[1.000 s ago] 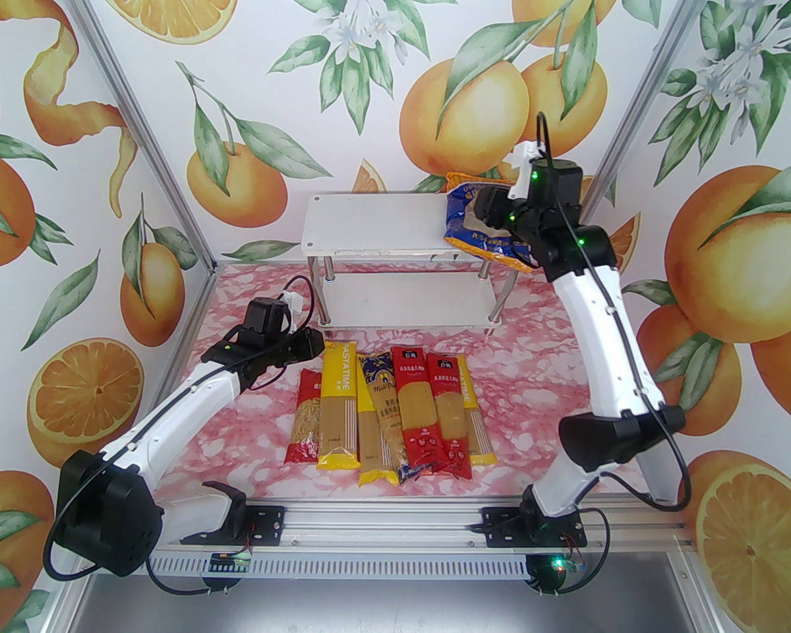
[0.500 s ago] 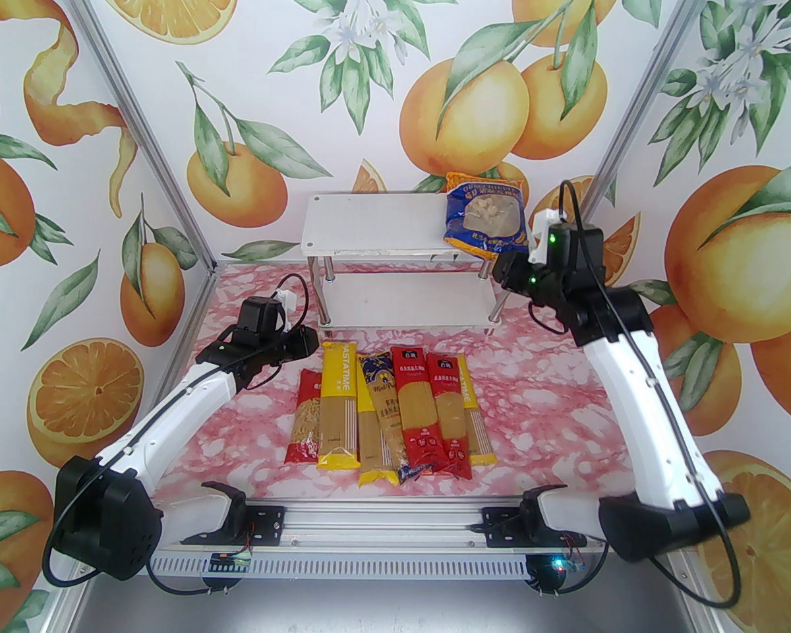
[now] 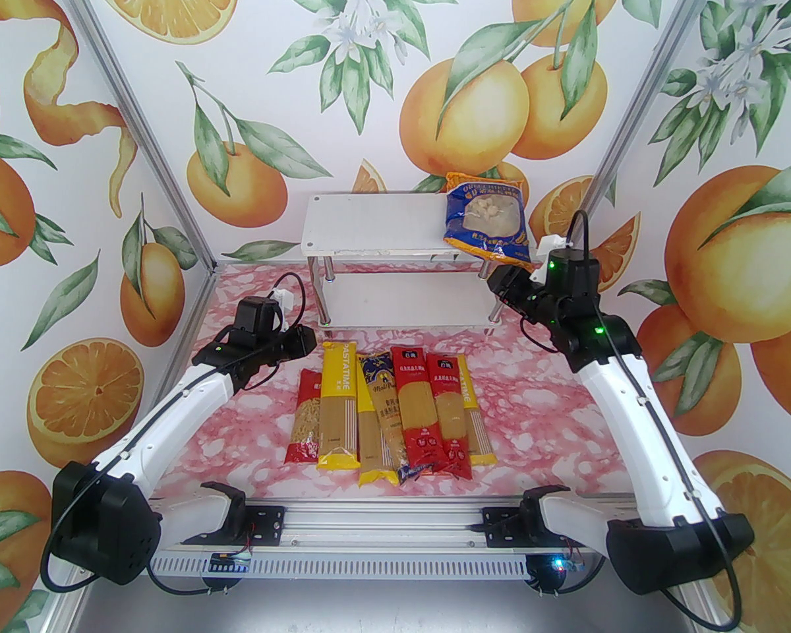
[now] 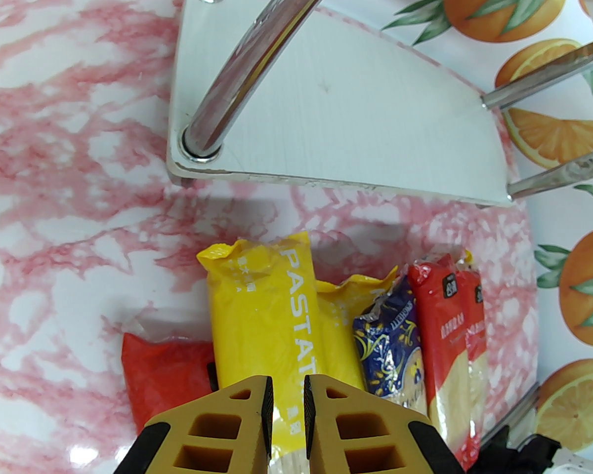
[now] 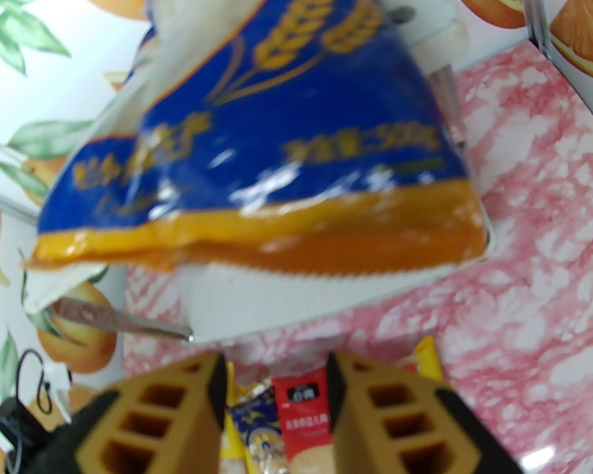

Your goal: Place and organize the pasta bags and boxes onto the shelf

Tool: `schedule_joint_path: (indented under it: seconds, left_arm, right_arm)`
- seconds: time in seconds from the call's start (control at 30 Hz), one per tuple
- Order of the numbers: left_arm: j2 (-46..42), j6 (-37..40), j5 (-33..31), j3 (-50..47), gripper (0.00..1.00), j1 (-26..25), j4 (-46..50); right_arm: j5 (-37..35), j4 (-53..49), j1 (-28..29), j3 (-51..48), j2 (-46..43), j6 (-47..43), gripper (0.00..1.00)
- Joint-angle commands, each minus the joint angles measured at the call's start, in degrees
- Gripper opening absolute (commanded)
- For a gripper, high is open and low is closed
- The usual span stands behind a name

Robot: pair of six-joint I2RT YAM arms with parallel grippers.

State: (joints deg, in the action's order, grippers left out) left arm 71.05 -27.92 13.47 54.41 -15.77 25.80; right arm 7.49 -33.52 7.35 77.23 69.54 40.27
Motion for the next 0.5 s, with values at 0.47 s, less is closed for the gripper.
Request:
schedule_joint_path:
  seconds: [0.47]
  left_arm:
    - [-1.52,1.18,0.1,-0.56,0.19,1.16,0.18]
  right_arm:
    - [-4.65,7.29,-3.09,6.04,5.64,-1.15,0.32]
